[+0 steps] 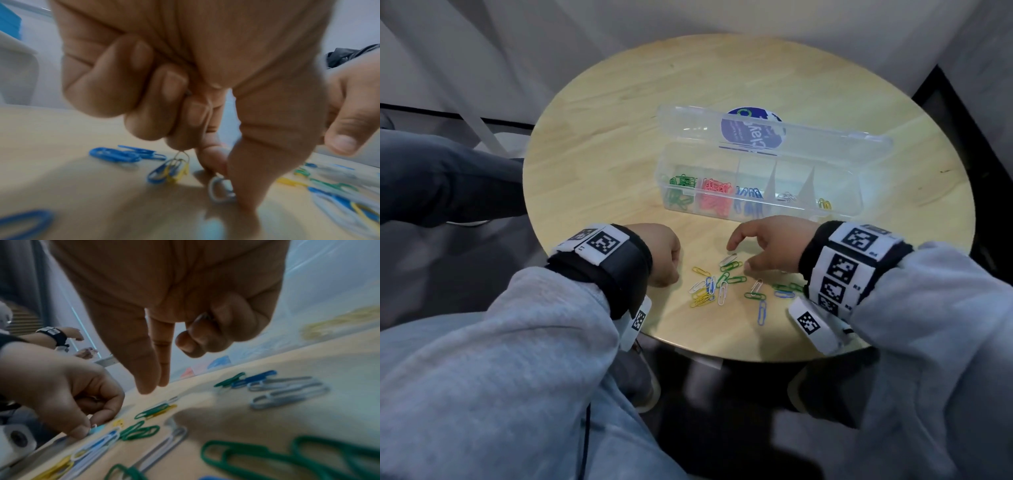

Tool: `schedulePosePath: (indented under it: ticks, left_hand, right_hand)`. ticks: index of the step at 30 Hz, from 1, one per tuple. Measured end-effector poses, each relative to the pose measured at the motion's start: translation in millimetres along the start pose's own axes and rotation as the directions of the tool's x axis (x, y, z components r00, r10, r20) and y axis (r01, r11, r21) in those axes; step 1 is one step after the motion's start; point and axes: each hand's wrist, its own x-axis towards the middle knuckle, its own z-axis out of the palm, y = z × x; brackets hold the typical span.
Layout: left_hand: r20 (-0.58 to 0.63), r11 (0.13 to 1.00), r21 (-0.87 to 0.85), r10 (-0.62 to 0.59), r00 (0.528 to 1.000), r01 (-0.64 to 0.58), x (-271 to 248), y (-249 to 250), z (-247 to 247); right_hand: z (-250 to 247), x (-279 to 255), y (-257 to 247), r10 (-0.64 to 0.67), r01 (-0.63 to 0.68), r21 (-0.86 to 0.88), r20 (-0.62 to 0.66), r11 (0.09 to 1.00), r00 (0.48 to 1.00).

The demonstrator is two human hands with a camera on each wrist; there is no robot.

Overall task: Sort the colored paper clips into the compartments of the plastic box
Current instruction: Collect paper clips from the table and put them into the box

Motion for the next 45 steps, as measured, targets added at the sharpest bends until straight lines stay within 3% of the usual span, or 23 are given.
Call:
schedulePosePath:
  ticks: [3, 5, 8, 11, 15, 19, 21, 23, 27, 29, 33, 36, 38, 40, 45]
  left_hand:
    - [0.003, 0.995, -0.095, 0.014, 1.0, -0.013, -0.5, 4.5, -3.9]
    - [0.033, 0.964, -0.264, 0.054, 0.998, -0.043, 1.6, 4.4, -8.7]
    - [0.06, 0.799, -0.6, 0.102, 0.993, -0.045, 5.3, 6.1, -16.2]
    - [0.051, 0.604, -0.797, 0.091, 0.995, -0.015, 6.9, 6.9, -22.0]
    - [0.028, 0.379, -0.925, 0.124, 0.992, -0.021, 3.8, 6.9, -27.0]
    - [0.013, 0.284, -0.958, 0.125, 0.992, -0.024, 3.9, 4.3, -26.4]
    - [0.015, 0.303, -0.953, 0.107, 0.994, -0.018, 5.6, 5.0, -26.3]
    - [0.028, 0.384, -0.923, 0.065, 0.998, 0.001, 10.0, 6.4, -24.3]
    - [0.086, 0.759, -0.651, 0.052, 0.995, 0.016, 11.0, 13.6, -16.2]
    - [0.063, 0.888, -0.46, 0.011, 0.998, 0.019, 8.2, 16.8, -7.8]
    - [0.035, 0.968, -0.241, -0.061, 0.998, 0.068, 5.8, 27.2, 0.8]
    - [0.039, 0.986, -0.151, -0.064, 0.997, 0.069, 9.5, 33.3, 1.0]
    - [0.035, 0.994, -0.092, -0.059, 0.998, 0.062, 11.2, 35.6, 1.7]
    - [0.023, 0.997, -0.052, -0.058, 0.998, 0.059, 12.4, 36.9, 2.8]
    - [-0.039, 0.994, -0.071, -0.087, 0.995, 0.084, 11.1, 35.8, 1.0]
  right_hand:
    - [3.9, 9.1, -3.1, 0.007, -0.005, -0.118, 0.02, 0.993, 1.0]
    - [3.6, 13.0, -3.3, 0.002, 0.003, -0.166, 0.03, 0.986, 1.0]
    - [1.0, 17.5, -3.3, -0.024, 0.03, -0.173, 0.035, 0.984, 0.999]
    - [-0.3, 21.1, -5.8, -0.038, 0.047, -0.218, 0.042, 0.975, 0.998]
    - [-0.2, 23.6, -11.4, -0.07, 0.082, -0.308, 0.05, 0.948, 0.996]
    - [-2.1, 23.1, -15.9, -0.048, 0.078, -0.368, 0.09, 0.927, 0.995]
    - [-0.4, 22.8, -17.1, -0.01, 0.046, -0.4, 0.092, 0.916, 0.996]
    - [2.2, 24.2, -17.0, 0.032, 0.013, -0.429, 0.1, 0.903, 0.994]
    - [3.9, 25.1, -20.4, 0.068, -0.006, -0.445, 0.123, 0.895, 0.99]
    - [3.7, 23.9, -20.8, 0.063, -0.003, -0.42, 0.129, 0.908, 0.99]
    - [-11.2, 14.7, -14.7, 0.032, -0.019, -0.159, 0.083, 0.987, 0.996]
    - [-29.1, -2.1, -3.2, 0.066, -0.068, 0.101, 0.021, 0.993, 0.998]
    - [-37.1, -14.6, 11.0, 0.083, -0.089, 0.375, 0.033, 0.923, 0.996]
    - [-40.4, -26.9, 26.2, 0.111, -0.107, 0.596, 0.031, 0.796, 0.993]
    - [-40.1, -48.7, 48.6, 0.229, -0.089, 0.877, -0.025, 0.473, 0.973]
